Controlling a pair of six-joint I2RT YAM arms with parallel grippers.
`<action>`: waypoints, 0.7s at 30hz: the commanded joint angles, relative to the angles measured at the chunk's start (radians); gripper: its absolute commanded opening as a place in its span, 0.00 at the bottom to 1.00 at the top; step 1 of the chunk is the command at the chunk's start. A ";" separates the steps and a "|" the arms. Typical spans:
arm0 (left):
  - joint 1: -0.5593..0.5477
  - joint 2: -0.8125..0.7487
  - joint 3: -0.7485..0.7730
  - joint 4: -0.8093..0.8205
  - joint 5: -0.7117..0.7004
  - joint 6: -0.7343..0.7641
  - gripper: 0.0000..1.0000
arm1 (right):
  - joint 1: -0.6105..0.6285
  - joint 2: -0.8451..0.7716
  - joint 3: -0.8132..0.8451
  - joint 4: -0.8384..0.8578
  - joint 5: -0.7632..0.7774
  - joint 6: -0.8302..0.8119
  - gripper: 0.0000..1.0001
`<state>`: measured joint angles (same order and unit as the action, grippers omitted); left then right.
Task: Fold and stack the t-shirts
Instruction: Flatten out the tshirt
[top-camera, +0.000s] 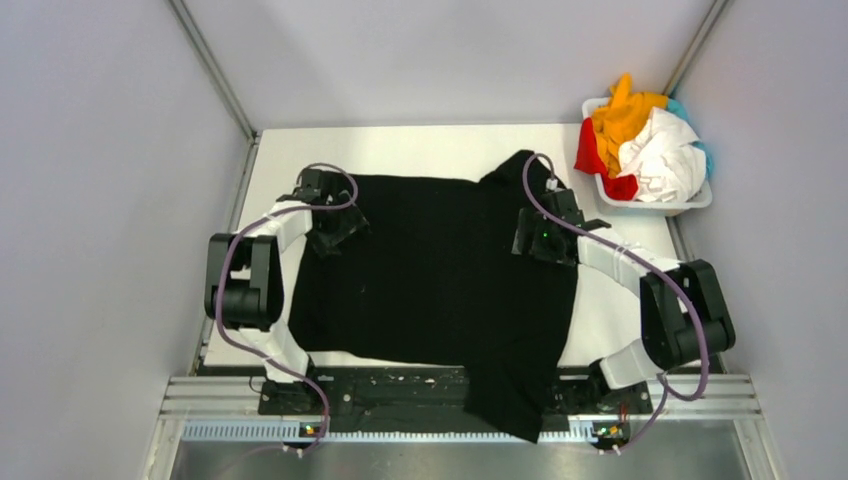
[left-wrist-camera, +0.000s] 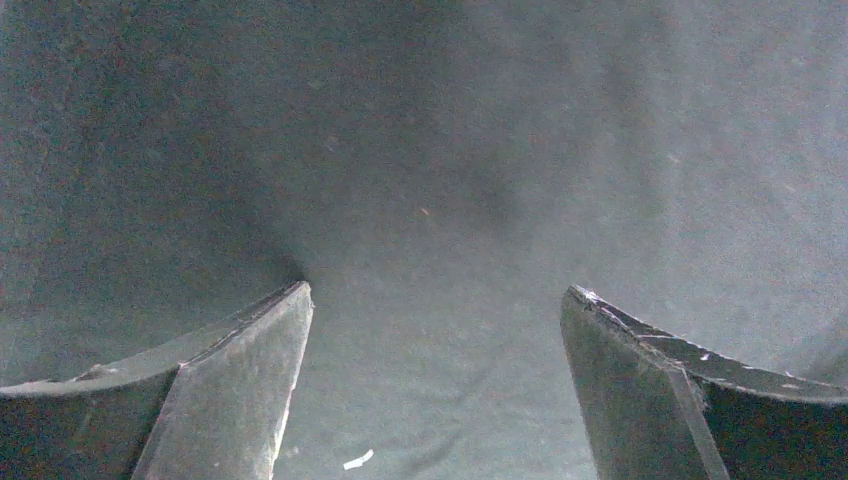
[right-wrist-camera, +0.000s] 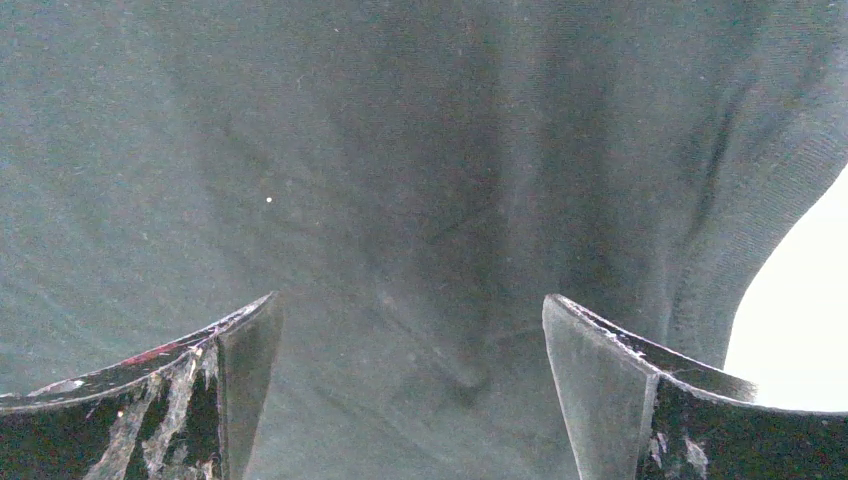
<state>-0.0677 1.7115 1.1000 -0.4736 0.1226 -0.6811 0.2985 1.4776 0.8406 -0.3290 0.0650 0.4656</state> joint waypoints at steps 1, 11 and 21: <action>0.014 0.100 0.049 0.025 -0.033 -0.025 0.99 | 0.002 0.072 0.038 0.073 0.009 0.011 0.99; 0.058 0.342 0.333 -0.066 -0.093 -0.052 0.99 | -0.004 0.470 0.339 0.073 0.102 -0.019 0.99; 0.110 0.373 0.543 -0.132 -0.041 -0.038 0.99 | -0.027 0.460 0.528 -0.004 0.086 -0.046 0.99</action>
<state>0.0315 2.1128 1.6241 -0.6102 0.0952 -0.7444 0.2832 2.0136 1.3827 -0.2863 0.1802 0.4294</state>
